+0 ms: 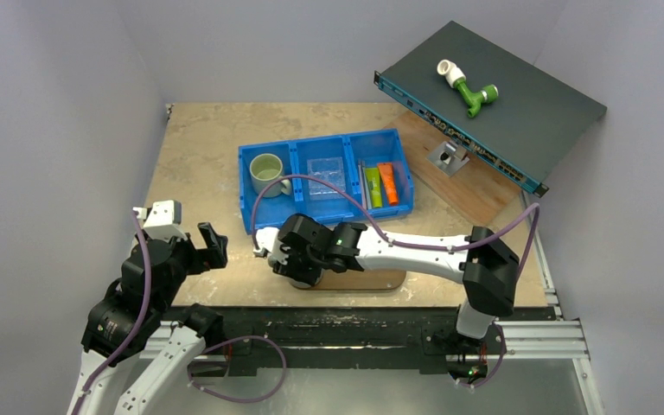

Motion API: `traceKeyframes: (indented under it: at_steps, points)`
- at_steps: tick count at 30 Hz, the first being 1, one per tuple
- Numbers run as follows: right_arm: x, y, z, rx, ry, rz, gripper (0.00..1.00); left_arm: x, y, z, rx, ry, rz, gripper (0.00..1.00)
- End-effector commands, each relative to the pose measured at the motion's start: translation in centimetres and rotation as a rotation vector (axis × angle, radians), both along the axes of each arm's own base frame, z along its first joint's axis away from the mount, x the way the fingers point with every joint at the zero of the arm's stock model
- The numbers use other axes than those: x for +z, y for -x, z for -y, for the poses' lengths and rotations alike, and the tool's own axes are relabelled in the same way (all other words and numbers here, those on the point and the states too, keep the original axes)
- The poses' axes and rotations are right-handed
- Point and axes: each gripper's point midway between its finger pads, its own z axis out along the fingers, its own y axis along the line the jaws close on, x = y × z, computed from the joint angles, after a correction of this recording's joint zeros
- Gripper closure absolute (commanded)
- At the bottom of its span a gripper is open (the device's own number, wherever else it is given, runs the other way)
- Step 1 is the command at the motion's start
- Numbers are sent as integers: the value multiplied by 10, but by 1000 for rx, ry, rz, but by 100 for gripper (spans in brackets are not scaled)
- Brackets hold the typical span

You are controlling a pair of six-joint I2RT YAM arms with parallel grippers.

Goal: Prepare toiletry sets of a toothbrush and toothpaste on the tray

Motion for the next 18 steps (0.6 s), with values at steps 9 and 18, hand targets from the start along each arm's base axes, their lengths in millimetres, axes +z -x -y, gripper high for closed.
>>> traceKeyframes:
  at_steps: [9,18]
  points:
    - [87,-62,-7,-171,-166,89,51,7,-4,3,-7,16,26,0]
    - [135,-120,-31,-254,-250,185,47,6,-5,3,-6,9,18,0]
